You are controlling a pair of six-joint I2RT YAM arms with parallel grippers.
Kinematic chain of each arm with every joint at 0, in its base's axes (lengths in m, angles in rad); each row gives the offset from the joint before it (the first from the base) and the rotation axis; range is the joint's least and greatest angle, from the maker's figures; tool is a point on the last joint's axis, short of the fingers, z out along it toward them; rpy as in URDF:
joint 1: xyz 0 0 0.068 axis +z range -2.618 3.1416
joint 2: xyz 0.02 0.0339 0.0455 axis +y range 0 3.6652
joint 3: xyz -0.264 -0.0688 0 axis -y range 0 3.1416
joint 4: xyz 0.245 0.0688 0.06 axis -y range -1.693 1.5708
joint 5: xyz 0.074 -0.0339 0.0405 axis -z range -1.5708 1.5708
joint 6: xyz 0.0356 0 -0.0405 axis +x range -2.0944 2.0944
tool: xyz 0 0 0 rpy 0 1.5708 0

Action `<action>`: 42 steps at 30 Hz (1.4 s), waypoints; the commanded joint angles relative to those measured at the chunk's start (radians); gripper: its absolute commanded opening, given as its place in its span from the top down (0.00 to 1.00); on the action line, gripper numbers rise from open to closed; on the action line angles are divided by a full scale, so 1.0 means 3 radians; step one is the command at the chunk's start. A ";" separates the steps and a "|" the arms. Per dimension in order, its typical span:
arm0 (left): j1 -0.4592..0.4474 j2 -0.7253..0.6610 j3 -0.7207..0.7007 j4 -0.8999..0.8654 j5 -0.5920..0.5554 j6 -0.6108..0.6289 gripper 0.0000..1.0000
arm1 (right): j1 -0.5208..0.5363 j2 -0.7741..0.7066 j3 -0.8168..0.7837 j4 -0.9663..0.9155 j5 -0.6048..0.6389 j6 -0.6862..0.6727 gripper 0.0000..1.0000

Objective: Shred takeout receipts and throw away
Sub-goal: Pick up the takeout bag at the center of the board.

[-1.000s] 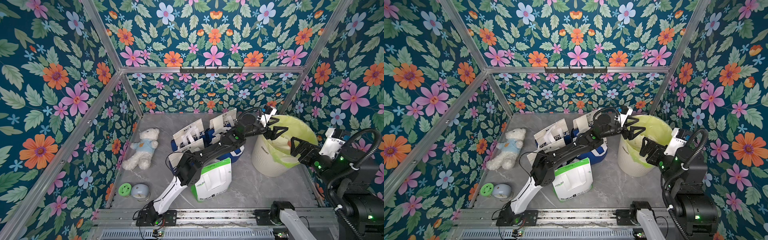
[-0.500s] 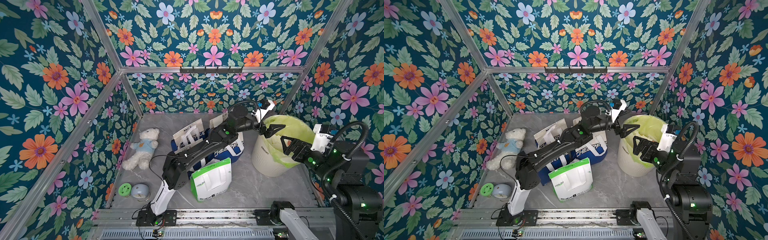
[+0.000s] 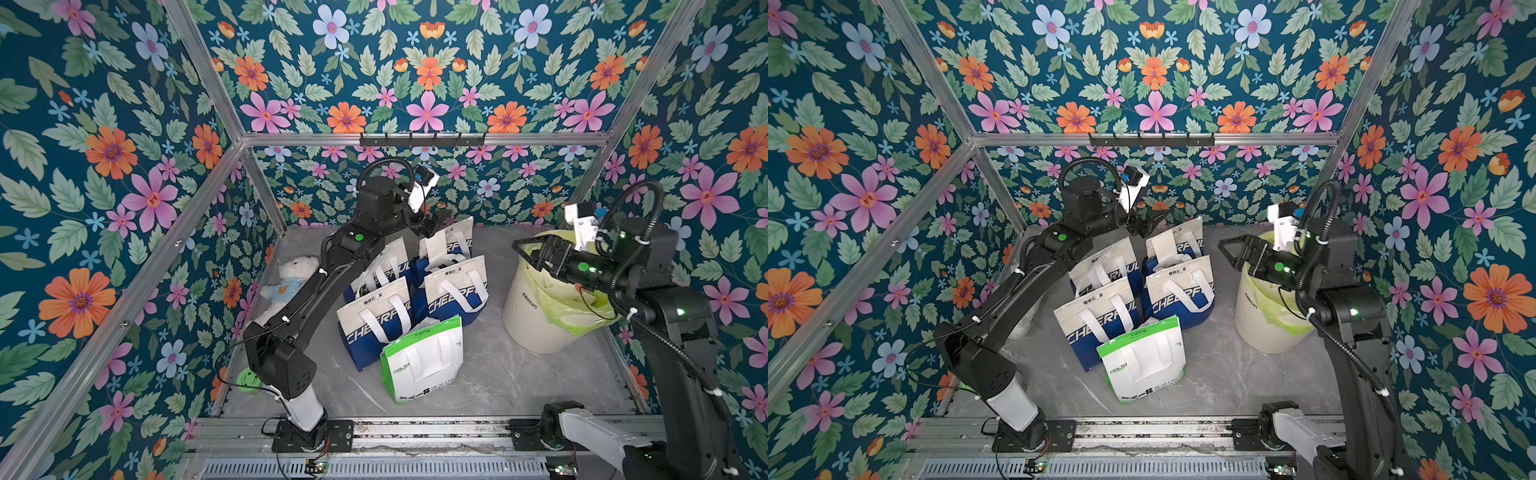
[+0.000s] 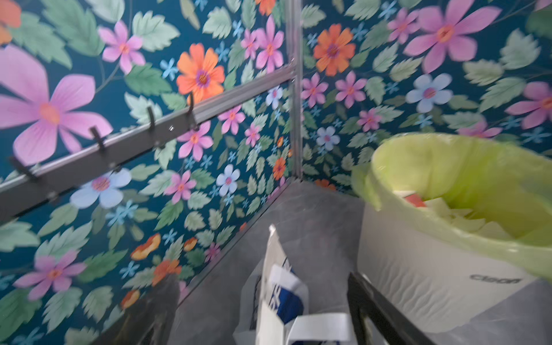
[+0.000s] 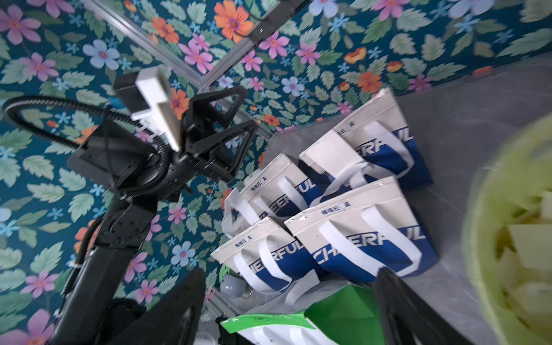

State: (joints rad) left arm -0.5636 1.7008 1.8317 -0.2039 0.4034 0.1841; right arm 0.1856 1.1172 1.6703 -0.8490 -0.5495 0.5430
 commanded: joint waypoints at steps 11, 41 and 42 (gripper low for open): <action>0.0411 0.0604 0.0453 -0.1057 0.0652 0.0310 0.30 | 0.0578 0.1522 0.1085 0.0179 0.0208 -0.0072 0.09; 0.0399 0.0648 0.0216 -0.1373 0.1246 0.0946 0.31 | 0.0748 0.2788 0.1545 0.0258 0.0591 -0.0573 0.03; 0.0394 0.0664 0.0220 -0.1371 0.1243 0.0936 0.34 | 0.0751 0.2773 0.1514 0.0269 0.0609 -0.0608 0.03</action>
State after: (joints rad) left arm -0.4446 1.8938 1.8896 -0.6067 0.7612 0.4469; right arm 0.4103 1.9625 2.1372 -0.7902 -0.3992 0.4095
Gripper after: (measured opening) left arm 0.678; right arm 0.966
